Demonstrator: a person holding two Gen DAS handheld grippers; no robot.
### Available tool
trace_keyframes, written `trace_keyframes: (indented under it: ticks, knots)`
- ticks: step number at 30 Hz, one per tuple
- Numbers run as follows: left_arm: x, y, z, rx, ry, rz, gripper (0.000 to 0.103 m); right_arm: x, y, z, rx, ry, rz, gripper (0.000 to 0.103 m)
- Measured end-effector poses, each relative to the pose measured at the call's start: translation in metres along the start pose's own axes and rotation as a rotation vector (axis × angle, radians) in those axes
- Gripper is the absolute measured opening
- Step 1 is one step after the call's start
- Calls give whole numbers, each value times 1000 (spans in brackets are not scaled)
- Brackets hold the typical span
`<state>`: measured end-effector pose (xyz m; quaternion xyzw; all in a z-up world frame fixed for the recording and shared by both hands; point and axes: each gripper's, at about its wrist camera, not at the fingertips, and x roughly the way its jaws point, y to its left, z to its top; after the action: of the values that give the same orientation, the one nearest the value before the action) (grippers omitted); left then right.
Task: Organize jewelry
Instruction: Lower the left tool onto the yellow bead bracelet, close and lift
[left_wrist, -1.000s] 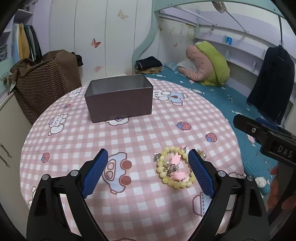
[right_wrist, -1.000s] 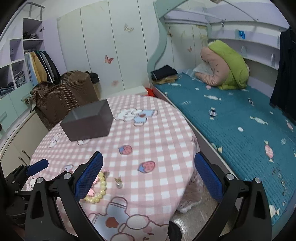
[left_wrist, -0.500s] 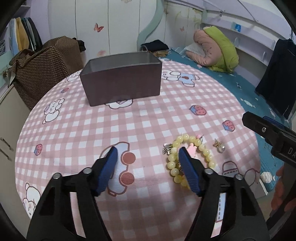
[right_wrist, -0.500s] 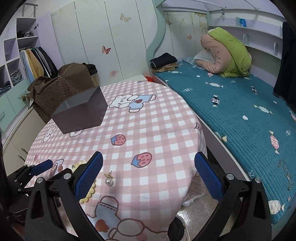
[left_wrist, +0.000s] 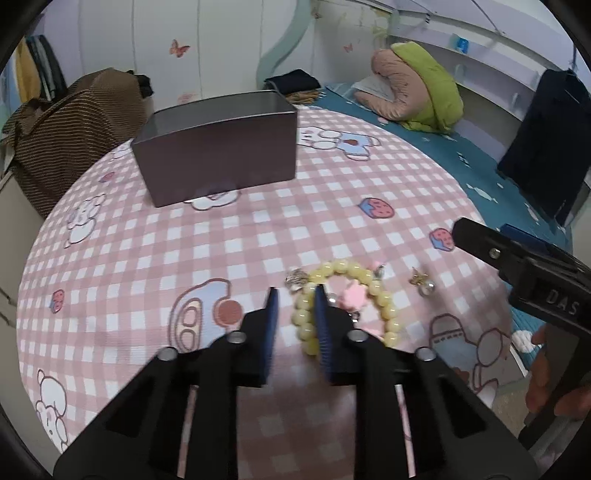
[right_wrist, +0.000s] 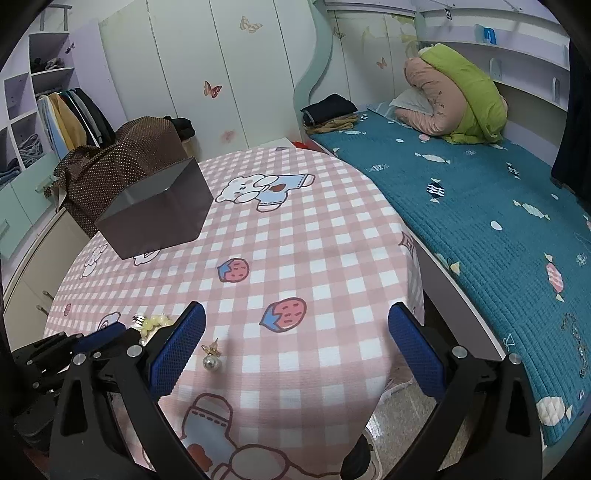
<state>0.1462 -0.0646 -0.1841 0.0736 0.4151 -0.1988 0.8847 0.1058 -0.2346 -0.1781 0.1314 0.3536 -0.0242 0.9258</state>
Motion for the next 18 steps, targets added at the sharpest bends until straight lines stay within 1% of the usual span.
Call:
trace_keyframes:
  ticks: [2, 4, 7, 9, 11, 12, 13, 18]
  knots:
    - [0, -2, 1, 5, 4, -2, 11, 0, 0, 0, -3, -3, 0, 96]
    - [-1, -1, 1, -5, -1, -11, 8, 1, 1, 1, -4, -2, -1, 96]
    - [-3, 6, 3, -54, -4, -33, 8, 1, 1, 1, -3, -2, -1, 96]
    - [-6, 8, 4, -64, -12, -33, 8, 0, 1, 1, -4, -3, 0, 96]
    - [-10, 11, 5, -82, -24, -49, 7, 0, 2, 1, -7, -5, 1, 95]
    - [-12, 13, 6, -93, -32, -58, 0, -1, 3, 1, -8, -5, 0, 96]
    - [-15, 13, 6, -99, -39, -62, 0, -1, 4, 0, -9, -4, 2, 96]
    - [-26, 12, 9, -85, -67, -81, 0, -4, 8, -1, -18, -9, 7, 96]
